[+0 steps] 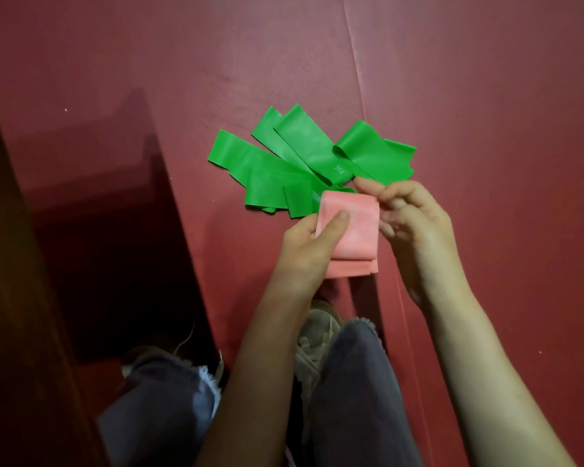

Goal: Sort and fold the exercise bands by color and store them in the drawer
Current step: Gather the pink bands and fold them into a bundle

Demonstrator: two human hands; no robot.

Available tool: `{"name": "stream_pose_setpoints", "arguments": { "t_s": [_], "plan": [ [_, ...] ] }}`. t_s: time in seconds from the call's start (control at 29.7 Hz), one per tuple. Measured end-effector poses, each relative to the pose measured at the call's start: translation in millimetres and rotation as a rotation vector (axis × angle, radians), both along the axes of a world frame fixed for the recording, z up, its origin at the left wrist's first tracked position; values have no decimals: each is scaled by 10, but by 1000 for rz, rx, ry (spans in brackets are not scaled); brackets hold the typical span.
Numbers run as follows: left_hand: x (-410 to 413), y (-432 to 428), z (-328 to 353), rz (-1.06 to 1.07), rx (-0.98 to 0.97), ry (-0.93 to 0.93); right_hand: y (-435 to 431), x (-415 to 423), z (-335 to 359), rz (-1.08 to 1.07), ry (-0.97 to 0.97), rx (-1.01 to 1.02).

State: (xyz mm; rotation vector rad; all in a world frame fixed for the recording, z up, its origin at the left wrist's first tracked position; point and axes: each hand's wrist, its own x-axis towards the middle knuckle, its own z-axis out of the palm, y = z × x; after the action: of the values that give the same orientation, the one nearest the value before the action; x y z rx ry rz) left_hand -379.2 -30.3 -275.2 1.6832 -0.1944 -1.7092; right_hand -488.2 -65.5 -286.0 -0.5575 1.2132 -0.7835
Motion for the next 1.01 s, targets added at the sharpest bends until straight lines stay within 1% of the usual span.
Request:
{"name": "stream_pose_setpoints", "arguments": {
  "t_s": [0.07, 0.13, 0.17, 0.2, 0.27, 0.34, 0.37, 0.4, 0.47, 0.61, 0.64, 0.71, 0.81, 0.87, 0.98, 1.01],
  "plan": [
    [4, -1, -7, 20, -31, -9, 20, -2, -10, -4, 35, 66],
    [7, -14, -5, 56, -82, -11, 61, -15, -1, 128, 119, 137],
    [14, -18, -9, 75, -111, -20, 89, -14, 9, 208, 143, 165],
    [23, -13, -14, 85, -136, -27, 120, -1, 44, 244, 147, 185],
    [-11, -41, -25, 75, -176, -31, 113, 7, 140, 197, 176, 172],
    [-93, -99, 22, 56, -232, -14, 60, -14, 268, 147, 283, 132],
    [-118, -96, 16, 38, -244, -24, 64, -20, 279, 143, 304, 131],
    [-154, -184, 121, 29, -281, -26, -41, -28, 454, 144, 336, 113],
    [-237, -295, 176, 32, -304, -45, -153, -58, 556, 173, 344, 116],
    [-298, -426, 700, 118, -323, 3, -313, -53, 1095, 232, 369, 18],
    [-317, -445, 740, 137, -306, 21, -332, -50, 1104, 241, 379, -1],
    [-285, -453, 1020, 177, -323, 52, -337, -8, 1400, 258, 401, -81],
    [-190, -445, 1440, 214, -339, 88, -304, 56, 1791, 254, 393, -147],
    [-128, -412, 1668, 216, -371, 33, -246, 106, 2013, 271, 390, -193],
    [-16, -288, 2043, 235, -431, -120, -113, 215, 2382, 269, 372, -226],
    [-20, -271, 2100, 240, -441, -158, -95, 221, 2406, 257, 349, -221]
  ]
}}
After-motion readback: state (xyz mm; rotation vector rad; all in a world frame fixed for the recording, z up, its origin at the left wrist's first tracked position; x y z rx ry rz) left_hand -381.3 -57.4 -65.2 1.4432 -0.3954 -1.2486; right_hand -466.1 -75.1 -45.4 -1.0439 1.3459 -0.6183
